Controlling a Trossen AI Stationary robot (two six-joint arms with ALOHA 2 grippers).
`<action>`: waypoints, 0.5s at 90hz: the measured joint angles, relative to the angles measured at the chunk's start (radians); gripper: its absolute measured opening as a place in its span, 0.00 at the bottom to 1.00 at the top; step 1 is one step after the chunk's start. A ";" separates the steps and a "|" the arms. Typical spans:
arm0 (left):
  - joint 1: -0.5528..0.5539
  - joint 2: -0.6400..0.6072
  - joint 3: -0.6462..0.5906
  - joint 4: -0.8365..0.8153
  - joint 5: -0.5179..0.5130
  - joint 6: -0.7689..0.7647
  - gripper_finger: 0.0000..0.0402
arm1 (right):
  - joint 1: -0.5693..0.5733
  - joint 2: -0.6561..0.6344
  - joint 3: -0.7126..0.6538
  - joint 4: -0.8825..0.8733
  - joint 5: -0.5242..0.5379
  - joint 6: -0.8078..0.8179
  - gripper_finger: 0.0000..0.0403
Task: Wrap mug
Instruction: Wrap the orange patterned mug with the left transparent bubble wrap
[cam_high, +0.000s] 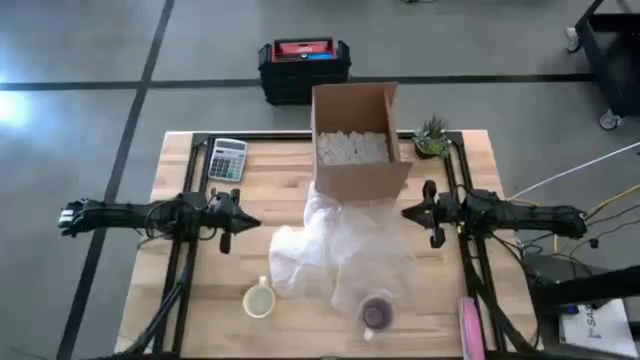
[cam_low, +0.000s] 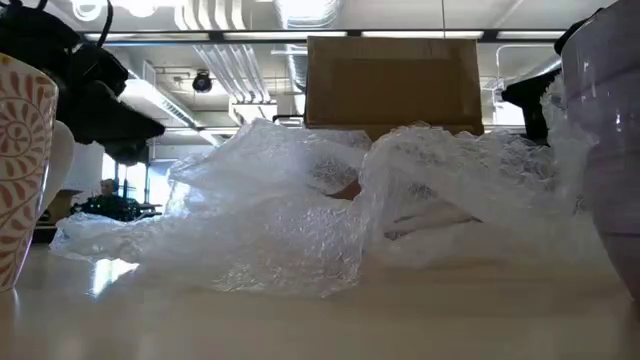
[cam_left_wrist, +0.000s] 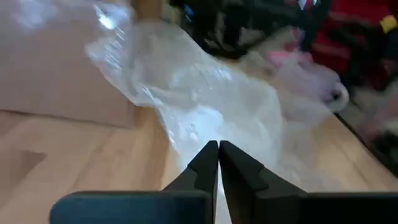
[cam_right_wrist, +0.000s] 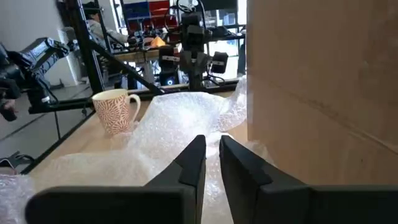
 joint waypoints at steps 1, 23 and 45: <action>0.000 0.000 0.000 0.014 -0.001 -0.014 0.01 | 0.000 0.000 0.000 0.000 0.000 0.000 0.08; 0.001 0.001 0.000 0.406 -0.073 -0.112 0.01 | 0.000 0.000 0.000 0.000 0.000 0.000 0.08; -0.062 0.185 0.276 0.118 -0.024 -0.067 0.00 | 0.000 0.000 0.000 0.001 0.000 0.000 0.08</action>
